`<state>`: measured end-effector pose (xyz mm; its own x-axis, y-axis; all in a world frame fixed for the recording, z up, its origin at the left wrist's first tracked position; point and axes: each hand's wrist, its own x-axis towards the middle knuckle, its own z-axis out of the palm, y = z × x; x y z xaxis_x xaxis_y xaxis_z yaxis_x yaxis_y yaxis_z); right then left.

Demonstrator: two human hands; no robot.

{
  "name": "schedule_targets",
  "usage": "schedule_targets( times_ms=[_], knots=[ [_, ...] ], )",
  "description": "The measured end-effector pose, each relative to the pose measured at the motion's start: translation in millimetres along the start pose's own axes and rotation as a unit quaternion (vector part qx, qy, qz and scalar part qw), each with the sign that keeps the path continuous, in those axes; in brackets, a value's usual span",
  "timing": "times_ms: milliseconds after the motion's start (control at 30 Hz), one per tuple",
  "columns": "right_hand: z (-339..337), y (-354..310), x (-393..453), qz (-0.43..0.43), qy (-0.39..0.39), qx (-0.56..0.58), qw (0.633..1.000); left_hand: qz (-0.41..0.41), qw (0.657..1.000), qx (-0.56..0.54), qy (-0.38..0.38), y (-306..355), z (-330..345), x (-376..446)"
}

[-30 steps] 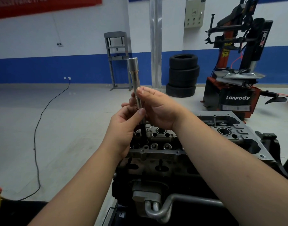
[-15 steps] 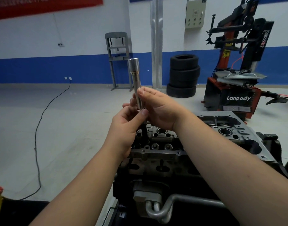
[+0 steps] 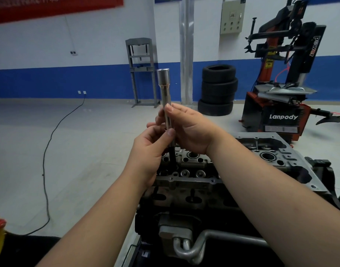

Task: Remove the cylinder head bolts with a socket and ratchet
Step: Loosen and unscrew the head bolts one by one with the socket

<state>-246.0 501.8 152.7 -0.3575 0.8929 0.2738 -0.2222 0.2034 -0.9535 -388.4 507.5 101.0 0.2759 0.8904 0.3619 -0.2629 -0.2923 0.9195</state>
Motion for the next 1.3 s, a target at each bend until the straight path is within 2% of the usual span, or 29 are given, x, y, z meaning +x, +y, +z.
schedule_targets(
  times_ms=[167, 433, 600, 800, 1100, 1300],
  knots=[
    [1.8, -1.7, -1.7, 0.017, 0.009, 0.004, 1.000, -0.025, 0.999, -0.024, -0.033, 3.0, -1.4, -0.7],
    [2.2, -1.6, -2.0, 0.010, 0.013, 0.021, 1.000, 0.003, 1.000, 0.002, 0.000, -0.2, 0.8, 0.4],
    [1.5, -2.1, -1.1, 0.028, 0.023, -0.002, 0.999, -0.018, 0.999, -0.025, -0.034, -0.1, -3.3, 0.1],
    [2.7, -2.4, -2.8, 0.016, 0.007, 0.015, 1.000, 0.002, 1.000, -0.001, 0.008, 0.0, 0.4, 1.0],
    [3.1, -2.9, -1.9, 0.023, 0.020, 0.009, 0.999, -0.024, 0.999, -0.016, -0.028, 1.0, -3.1, 0.8],
    [4.2, -2.0, -2.4, 0.011, 0.005, 0.010, 1.000, 0.004, 1.000, -0.006, 0.012, -3.8, -0.6, 2.3]
  ],
)
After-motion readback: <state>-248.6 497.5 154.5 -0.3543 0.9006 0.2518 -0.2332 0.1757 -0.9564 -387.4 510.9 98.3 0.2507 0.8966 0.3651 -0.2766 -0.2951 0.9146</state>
